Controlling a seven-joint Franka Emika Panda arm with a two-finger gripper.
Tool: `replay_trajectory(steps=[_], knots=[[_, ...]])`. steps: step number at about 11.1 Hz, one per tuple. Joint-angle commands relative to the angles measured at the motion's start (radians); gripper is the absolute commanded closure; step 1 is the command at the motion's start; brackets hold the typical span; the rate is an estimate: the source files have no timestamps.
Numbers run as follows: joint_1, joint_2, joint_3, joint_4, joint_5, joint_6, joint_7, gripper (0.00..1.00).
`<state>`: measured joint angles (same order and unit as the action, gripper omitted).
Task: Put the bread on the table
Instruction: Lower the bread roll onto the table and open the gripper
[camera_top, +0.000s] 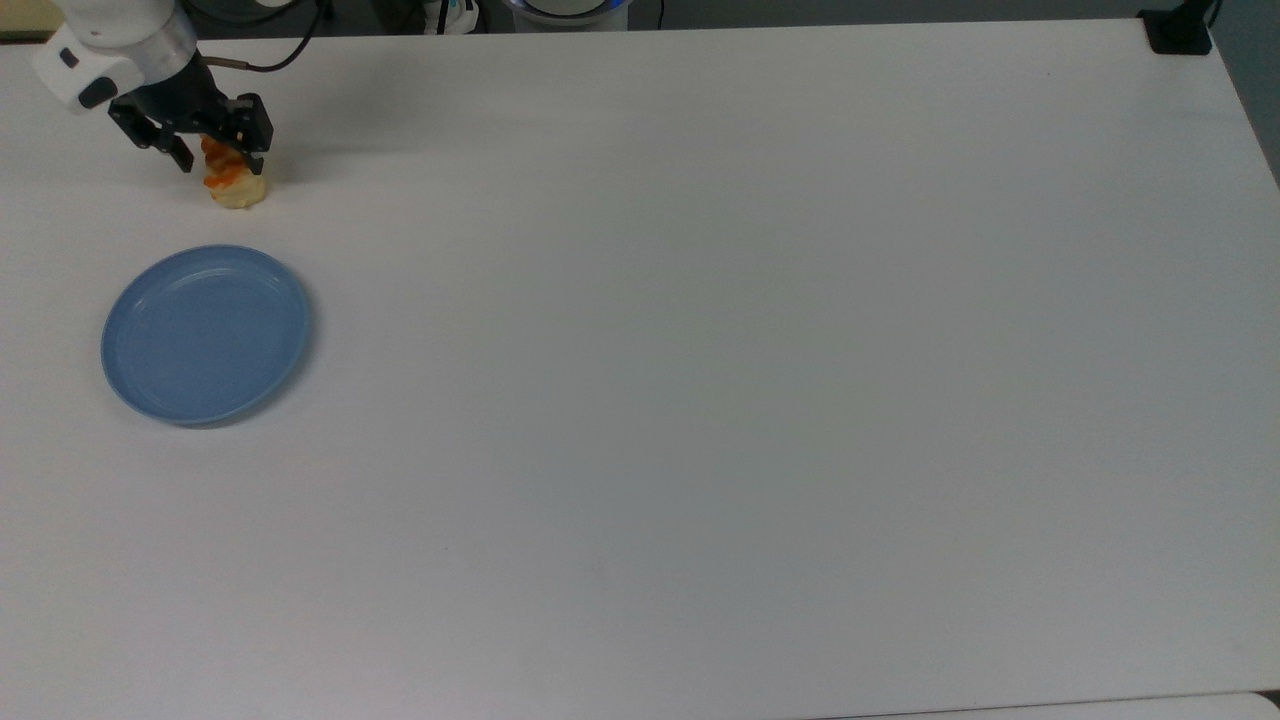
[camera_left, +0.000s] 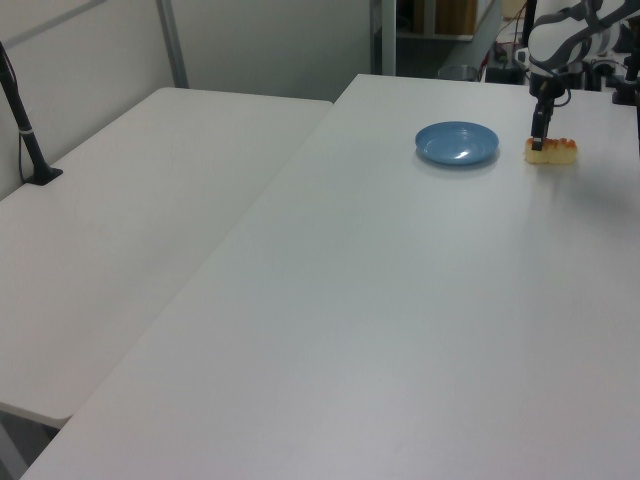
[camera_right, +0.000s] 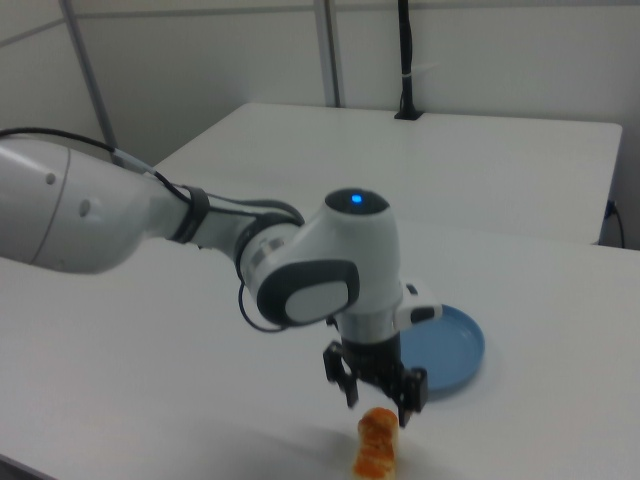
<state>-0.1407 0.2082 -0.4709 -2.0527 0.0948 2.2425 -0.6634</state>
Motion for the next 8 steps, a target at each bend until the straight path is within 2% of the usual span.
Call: replay_trajectory(steps=[1,3,5,6,7,8], knots=[[0.067,-0.084,0.035,0.139,-0.012,-0.225,0.221,0.00],[0.072,-0.093,0.168,0.245,-0.038,-0.323,0.452,0.00],[0.073,-0.122,0.332,0.337,-0.137,-0.481,0.602,0.00],[0.073,-0.131,0.386,0.371,-0.145,-0.553,0.610,0.00],[0.084,-0.139,0.412,0.405,-0.141,-0.598,0.611,0.00],[0.116,-0.148,0.416,0.416,-0.138,-0.603,0.616,0.00]])
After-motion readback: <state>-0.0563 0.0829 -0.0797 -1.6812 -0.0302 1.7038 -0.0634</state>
